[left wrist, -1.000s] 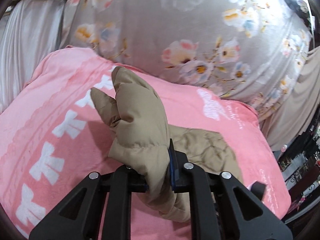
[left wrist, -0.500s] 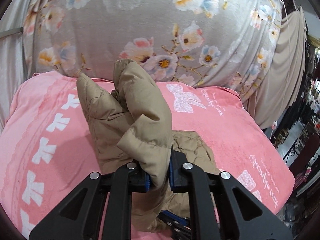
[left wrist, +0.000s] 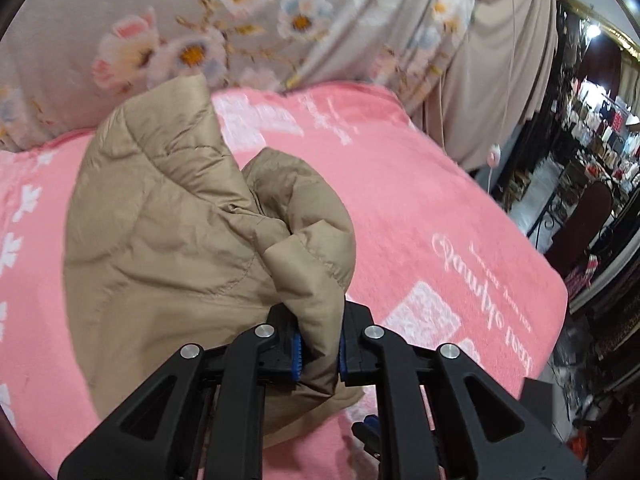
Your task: Fold large clothes
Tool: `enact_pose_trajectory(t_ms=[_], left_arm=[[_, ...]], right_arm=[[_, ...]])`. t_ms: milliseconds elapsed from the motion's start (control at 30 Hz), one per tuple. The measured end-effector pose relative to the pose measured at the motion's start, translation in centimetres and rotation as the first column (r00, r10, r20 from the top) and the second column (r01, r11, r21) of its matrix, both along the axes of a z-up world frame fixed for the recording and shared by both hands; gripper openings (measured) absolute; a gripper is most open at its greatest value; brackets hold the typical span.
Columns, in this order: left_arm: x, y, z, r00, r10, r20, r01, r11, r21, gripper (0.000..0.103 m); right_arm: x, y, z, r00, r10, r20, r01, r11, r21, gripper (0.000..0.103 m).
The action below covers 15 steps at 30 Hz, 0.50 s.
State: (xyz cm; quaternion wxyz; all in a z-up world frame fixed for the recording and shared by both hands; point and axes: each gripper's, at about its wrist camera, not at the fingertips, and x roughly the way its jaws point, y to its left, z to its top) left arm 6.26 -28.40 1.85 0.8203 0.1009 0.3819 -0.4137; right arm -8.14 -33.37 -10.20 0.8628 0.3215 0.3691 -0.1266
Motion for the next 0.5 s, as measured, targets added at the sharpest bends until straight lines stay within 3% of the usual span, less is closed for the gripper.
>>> enact_pose_trajectory(t_ms=[167,233,333,433,500], left_arm=[[-0.2,-2.7,-5.1,0.998,-0.004,-0.057,0.009,0.996,0.094,0.012],[-0.2,-2.9,-6.0,0.996,-0.008,-0.087,0.017,0.994,0.105,0.014],[-0.7,-2.2,-5.8,0.993,-0.028,-0.118,0.036,0.997,0.065,0.020],[-1.2,0.1,-3.2,0.984,-0.052,-0.170,0.043,0.998,-0.054,0.046],[-1.7,2.0,-0.9,0.983,-0.058,-0.173,0.035,0.991,-0.131,0.074]], right_arm=[[-1.7,-1.3,-0.8,0.999,-0.040,-0.024,0.040,0.999,-0.002,0.014],[-2.2,-1.6,-0.9,0.998,-0.053,-0.026,0.053,0.999,-0.003,0.014],[-3.2,-2.5,-0.6,0.997,-0.075,-0.018,0.075,0.997,-0.003,0.014],[-3.9,-3.3,0.4,0.995,-0.096,0.012,0.096,0.995,-0.016,0.015],[-4.6,-3.5,1.8,0.993,-0.108,0.043,0.110,0.993,-0.035,0.015]])
